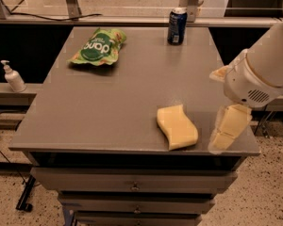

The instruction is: Pick sponge

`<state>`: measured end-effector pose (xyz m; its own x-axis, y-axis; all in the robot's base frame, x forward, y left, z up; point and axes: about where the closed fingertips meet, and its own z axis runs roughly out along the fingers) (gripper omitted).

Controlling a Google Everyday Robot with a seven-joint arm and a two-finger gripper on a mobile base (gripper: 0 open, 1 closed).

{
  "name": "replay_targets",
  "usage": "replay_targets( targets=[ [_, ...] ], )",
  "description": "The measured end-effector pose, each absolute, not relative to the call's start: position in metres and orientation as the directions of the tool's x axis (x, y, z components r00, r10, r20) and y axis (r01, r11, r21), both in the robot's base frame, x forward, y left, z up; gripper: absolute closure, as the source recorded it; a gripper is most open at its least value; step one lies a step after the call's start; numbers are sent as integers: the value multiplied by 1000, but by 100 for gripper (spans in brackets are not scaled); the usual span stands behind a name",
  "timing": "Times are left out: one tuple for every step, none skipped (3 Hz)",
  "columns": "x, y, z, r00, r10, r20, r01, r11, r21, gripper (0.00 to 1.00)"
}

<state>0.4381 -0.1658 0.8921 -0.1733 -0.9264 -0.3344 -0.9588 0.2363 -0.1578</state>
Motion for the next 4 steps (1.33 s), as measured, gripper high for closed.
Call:
replay_targets(
  targets=[
    [441,-145,860,-193,-911,-366,-962,249,-114,0],
    [443,-130,829,-223,-890,-398,-960,272,-70,18],
    [448,-124,814,-252,-874,-415,-954,297,-46,41],
    [450,-124,817,-258,-872,-416,-952,303,-44,64]
  ],
)
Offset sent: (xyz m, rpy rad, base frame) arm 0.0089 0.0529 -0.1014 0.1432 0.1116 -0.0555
